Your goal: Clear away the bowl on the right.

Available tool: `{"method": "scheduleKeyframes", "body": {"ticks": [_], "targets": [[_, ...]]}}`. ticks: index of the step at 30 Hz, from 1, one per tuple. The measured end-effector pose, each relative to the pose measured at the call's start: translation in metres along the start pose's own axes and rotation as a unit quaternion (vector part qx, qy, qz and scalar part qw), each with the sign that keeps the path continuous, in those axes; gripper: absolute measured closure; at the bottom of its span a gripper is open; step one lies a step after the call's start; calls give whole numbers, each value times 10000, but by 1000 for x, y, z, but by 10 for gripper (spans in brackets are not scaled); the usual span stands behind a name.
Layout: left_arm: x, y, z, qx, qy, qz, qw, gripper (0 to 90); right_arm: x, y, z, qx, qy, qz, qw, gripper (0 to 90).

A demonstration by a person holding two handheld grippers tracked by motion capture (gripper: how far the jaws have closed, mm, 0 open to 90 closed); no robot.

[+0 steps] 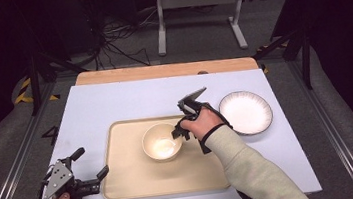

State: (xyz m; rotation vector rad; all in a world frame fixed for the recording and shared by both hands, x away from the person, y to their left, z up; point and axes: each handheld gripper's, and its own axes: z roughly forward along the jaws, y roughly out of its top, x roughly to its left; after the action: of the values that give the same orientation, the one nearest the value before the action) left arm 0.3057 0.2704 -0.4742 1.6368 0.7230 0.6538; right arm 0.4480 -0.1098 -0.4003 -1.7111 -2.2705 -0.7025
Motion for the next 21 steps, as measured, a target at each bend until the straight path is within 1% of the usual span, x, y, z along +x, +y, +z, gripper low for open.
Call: {"method": "scheduleKeyframes", "body": {"ticks": [5,12,13,14,17,19,21], "targets": [[0,0,0,-1,1,0,10000,2,-2,-1,2,2,42,36,10000,749],[0,0,0,-2,2,0,10000,2,-4,-3,2,-7,-25,-6,10000,758],[0,0,0,-3,2,-4,10000,2,-5,-3,2,-8,51,10,10000,732],[0,0,0,-2,4,-1,10000,2,-6,-3,2,-6,72,-6,10000,722],[0,0,0,-2,4,-4,10000,2,-5,-4,2,-33,-87,-147,9998,701],[0,0,0,11,2,-2,10000,2,-4,-5,1,-55,-76,-161,9998,693],[0,0,0,11,1,3,10000,2,-3,-5,-1,-84,-116,-221,9997,684]]}}
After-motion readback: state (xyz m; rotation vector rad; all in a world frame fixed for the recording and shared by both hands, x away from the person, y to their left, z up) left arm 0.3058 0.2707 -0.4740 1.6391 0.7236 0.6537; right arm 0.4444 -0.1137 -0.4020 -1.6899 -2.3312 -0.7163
